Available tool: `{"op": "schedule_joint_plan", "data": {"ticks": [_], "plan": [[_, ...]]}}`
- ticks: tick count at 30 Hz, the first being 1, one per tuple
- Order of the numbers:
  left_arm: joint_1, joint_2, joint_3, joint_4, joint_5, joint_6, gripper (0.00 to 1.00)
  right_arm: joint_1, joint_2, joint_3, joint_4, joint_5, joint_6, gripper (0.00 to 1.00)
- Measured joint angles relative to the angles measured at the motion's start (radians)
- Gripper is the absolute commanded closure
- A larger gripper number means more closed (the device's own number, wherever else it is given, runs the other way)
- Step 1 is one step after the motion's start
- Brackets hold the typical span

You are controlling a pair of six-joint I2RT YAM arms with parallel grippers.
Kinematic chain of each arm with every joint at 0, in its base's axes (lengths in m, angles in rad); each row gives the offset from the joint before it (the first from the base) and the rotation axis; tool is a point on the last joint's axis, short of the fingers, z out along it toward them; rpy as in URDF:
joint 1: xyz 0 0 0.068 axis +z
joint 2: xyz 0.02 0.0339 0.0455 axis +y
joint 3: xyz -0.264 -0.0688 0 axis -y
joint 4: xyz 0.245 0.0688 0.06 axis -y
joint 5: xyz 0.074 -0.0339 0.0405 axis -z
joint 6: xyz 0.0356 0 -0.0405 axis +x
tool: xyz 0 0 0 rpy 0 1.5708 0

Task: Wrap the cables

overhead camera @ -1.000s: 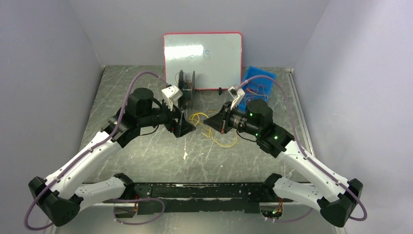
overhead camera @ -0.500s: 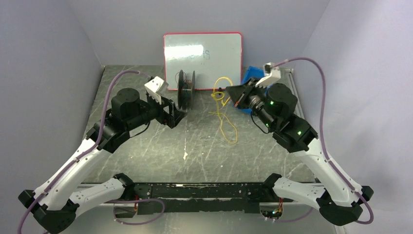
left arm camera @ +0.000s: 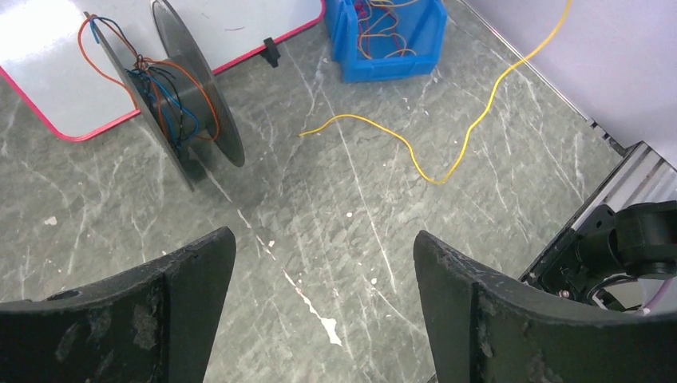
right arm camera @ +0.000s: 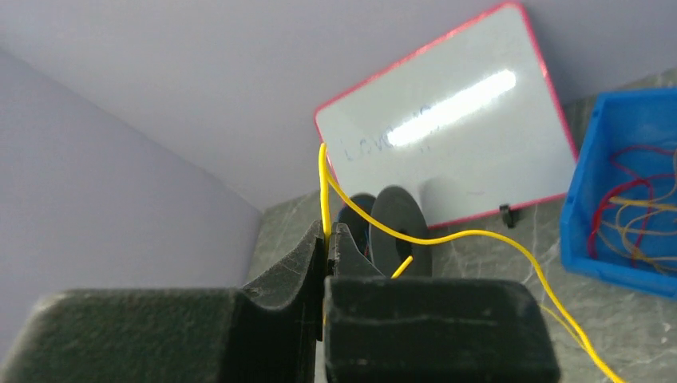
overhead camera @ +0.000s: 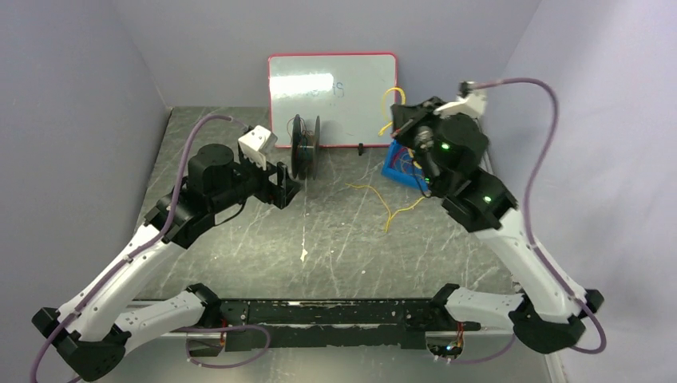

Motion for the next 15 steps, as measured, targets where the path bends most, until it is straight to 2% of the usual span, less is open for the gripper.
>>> {"op": "schedule_joint_plan", "data": {"ticks": [8, 15], "plan": [[0.0, 0.058, 0.026, -0.036, -0.016, 0.0, 0.13, 0.0, 0.224, -0.096, 0.04, -0.054, 0.112, 1.0], [0.0, 0.105, 0.08, -0.055, -0.111, 0.0, 0.14, -0.005, 0.296, -0.1, 0.066, -0.053, 0.197, 1.0]]}}
